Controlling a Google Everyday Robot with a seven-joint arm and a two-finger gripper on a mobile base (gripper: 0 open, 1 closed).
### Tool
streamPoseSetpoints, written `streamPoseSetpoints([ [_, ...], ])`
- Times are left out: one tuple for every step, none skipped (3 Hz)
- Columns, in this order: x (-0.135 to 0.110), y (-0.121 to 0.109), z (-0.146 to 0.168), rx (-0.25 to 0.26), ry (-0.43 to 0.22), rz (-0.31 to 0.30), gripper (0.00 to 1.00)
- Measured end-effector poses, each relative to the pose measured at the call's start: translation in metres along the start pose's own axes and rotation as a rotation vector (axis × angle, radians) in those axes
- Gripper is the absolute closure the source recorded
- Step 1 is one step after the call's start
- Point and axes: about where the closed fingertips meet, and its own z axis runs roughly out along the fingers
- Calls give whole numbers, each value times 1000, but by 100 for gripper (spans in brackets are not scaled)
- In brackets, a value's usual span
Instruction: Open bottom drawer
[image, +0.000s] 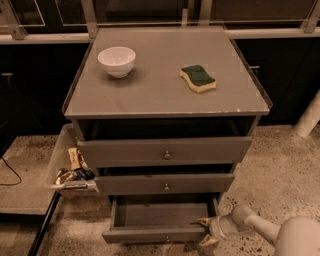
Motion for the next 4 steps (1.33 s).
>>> streamPoseSetpoints([
  [2,19,-6,-23,-21,10,8],
  [4,33,-11,-41,-36,17,32],
  [2,32,-12,-41,-36,17,55],
  [0,34,-15,-41,-35,14,78],
])
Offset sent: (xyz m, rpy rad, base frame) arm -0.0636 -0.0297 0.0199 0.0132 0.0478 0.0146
